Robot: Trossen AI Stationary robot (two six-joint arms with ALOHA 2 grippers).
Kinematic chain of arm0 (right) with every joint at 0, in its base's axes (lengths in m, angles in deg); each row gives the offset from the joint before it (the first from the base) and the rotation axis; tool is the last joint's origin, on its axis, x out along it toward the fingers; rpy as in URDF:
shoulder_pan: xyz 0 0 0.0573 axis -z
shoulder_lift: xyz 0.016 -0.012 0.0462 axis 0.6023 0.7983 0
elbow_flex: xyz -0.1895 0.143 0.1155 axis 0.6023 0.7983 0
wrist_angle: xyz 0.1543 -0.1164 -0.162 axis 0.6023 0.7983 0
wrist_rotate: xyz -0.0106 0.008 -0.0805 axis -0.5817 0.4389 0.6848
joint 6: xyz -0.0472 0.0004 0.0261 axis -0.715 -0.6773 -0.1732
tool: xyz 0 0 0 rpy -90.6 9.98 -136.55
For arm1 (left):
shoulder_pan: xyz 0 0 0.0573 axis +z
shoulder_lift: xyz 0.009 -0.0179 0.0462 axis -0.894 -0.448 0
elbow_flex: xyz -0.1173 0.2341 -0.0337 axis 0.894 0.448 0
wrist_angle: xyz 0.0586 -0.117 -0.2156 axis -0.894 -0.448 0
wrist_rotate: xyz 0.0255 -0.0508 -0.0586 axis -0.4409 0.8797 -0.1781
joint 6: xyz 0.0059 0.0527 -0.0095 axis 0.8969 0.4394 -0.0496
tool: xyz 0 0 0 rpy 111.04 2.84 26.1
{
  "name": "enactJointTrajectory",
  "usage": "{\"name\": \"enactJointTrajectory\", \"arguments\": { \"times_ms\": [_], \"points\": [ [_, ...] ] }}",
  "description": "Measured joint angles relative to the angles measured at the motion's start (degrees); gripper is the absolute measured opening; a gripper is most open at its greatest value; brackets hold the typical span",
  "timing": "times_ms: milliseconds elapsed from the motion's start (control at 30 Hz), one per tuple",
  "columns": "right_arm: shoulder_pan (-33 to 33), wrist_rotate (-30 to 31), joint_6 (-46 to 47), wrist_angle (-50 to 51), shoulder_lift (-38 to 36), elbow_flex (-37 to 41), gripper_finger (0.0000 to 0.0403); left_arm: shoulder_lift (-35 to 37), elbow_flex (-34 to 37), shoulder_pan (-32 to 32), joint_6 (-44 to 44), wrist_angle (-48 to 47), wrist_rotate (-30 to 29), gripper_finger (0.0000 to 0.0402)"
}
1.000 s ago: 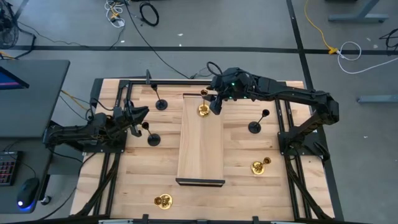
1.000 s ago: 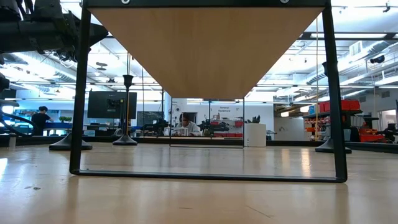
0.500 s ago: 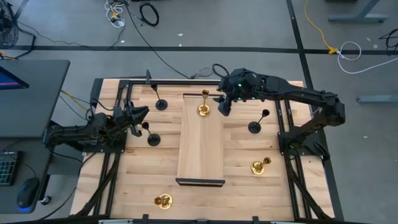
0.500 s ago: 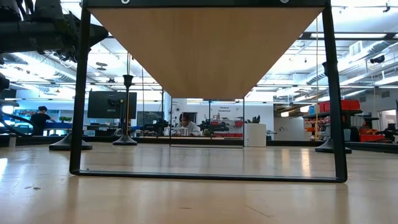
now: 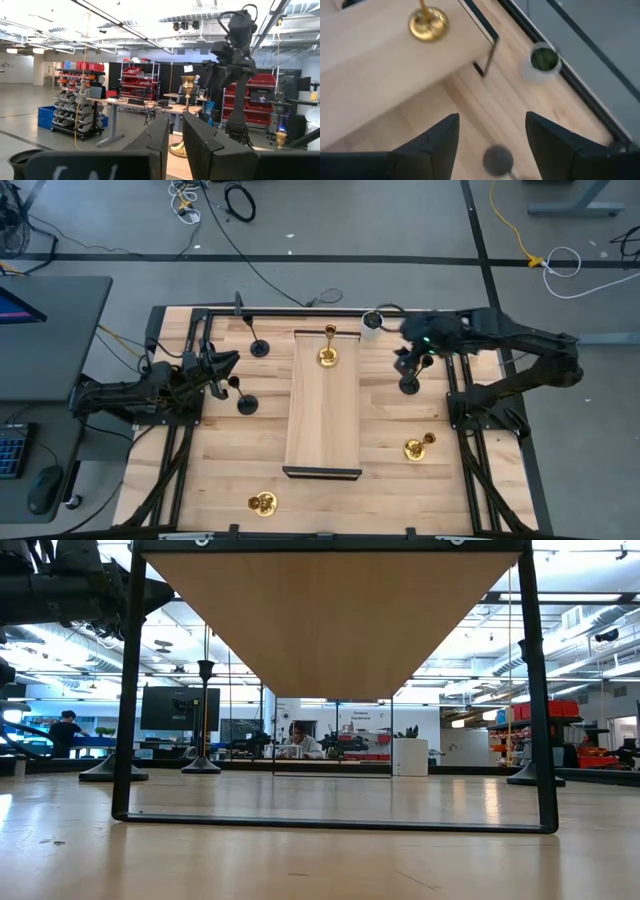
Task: Pick & Place candle stick holders
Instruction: Put the right golden candle holder on the shelf
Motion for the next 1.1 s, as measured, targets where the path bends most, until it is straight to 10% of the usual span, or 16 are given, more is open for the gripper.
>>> {"name": "enactJointTrajectory", "arguments": {
  "times_ms": [1100],
  "points": [
    [-56.9, -0.3, 70.2, 1.6, -5.0, 21.7, 0.0229, 0.0, 0.0, 0.0, 0.0, 0.0, 0.0, 0.0055]
  ]
}}
